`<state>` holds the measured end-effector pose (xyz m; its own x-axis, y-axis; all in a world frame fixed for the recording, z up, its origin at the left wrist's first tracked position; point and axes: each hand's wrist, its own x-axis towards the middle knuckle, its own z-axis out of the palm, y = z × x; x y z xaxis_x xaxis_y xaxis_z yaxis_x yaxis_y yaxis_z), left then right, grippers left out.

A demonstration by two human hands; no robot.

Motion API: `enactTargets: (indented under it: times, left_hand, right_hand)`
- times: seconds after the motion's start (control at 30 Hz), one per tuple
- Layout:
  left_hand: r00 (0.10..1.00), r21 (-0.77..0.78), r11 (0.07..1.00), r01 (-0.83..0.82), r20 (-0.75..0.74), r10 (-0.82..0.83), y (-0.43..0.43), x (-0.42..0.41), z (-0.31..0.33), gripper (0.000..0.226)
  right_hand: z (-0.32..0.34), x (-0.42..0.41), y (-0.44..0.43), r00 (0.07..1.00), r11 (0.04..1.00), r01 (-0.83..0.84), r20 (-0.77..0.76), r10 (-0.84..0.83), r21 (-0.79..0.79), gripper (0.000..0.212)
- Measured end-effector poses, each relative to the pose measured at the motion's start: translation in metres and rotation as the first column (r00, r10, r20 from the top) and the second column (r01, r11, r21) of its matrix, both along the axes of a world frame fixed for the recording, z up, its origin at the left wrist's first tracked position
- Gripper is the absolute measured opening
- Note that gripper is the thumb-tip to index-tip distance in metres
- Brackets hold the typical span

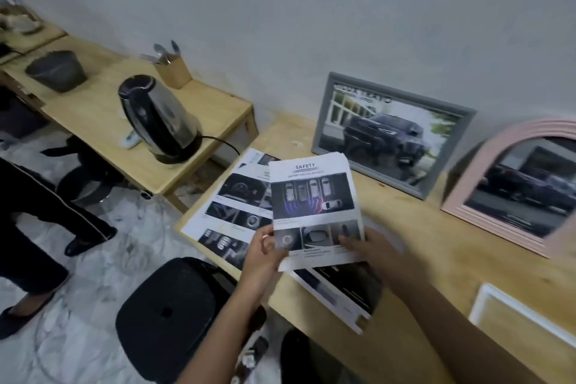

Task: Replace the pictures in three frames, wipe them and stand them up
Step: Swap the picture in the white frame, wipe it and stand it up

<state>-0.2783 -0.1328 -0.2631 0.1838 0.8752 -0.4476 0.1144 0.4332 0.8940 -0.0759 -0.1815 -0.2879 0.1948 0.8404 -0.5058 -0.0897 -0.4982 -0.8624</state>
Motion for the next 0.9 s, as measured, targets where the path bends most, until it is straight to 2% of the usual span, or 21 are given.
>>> enactTargets:
  times: [0.1, 0.23, 0.37, 0.43, 0.53, 0.6, 0.67, 0.73, 0.83, 0.9]
  left_hand:
    - [0.986, 0.042, 0.999, -0.026, -0.161, 0.033, 0.058, -0.046, -0.013, 0.029]
    - [0.953, 0.072, 0.997, -0.002, -0.302, 0.024, 0.112, -0.086, -0.037, 0.028]
    - [0.926, 0.122, 0.993, -0.008, -0.373, 0.053, 0.139, -0.104, -0.053, 0.024]
    - [0.897, 0.134, 0.990, 0.048, -0.443, 0.017, 0.149, -0.111, -0.065, 0.025]
    - [0.803, 0.114, 0.976, 0.185, -0.590, -0.084, 0.158, -0.116, -0.079, 0.030]
    - [0.721, 0.140, 0.964, 0.227, -0.690, -0.070, 0.158, -0.111, -0.082, 0.037]
    - [0.678, 0.251, 0.927, 0.277, -0.735, -0.003, 0.151, -0.098, -0.077, 0.043]
    - [0.701, 0.331, 0.874, 0.355, -0.713, -0.014, 0.142, -0.077, -0.071, 0.048]
    - [0.727, 0.309, 0.790, 0.529, -0.646, -0.234, 0.113, -0.035, -0.065, 0.045]
    - [0.669, 0.299, 0.671, 0.678, -0.630, -0.395, 0.081, -0.007, -0.069, 0.047]
  right_hand:
    - [-0.021, -0.049, 0.041, 0.996, 0.992, -0.079, 0.029, 0.082, -0.099, 0.020]
    - [-0.040, -0.102, 0.085, 0.999, 0.973, -0.044, -0.007, 0.044, -0.226, 0.031]
    - [-0.046, -0.127, 0.111, 0.977, 0.969, -0.117, 0.152, 0.152, -0.219, 0.026]
    - [-0.046, -0.131, 0.116, 0.955, 0.968, -0.157, 0.219, 0.198, -0.194, 0.028]
    - [-0.043, -0.131, 0.118, 0.933, 0.959, -0.188, 0.265, 0.242, -0.213, 0.031]
    - [-0.034, -0.122, 0.116, 0.920, 0.940, -0.174, 0.293, 0.262, -0.293, 0.024]
    - [-0.028, -0.103, 0.107, 0.900, 0.951, -0.054, 0.398, 0.178, -0.303, 0.024]
    - [-0.023, -0.079, 0.088, 0.867, 0.969, 0.127, 0.499, -0.006, -0.210, 0.015]
    - [-0.020, -0.044, 0.045, 0.765, 0.935, 0.327, 0.620, -0.176, -0.138, 0.009]
    - [-0.025, -0.025, 0.015, 0.668, 0.874, 0.463, 0.706, -0.236, -0.146, 0.019]
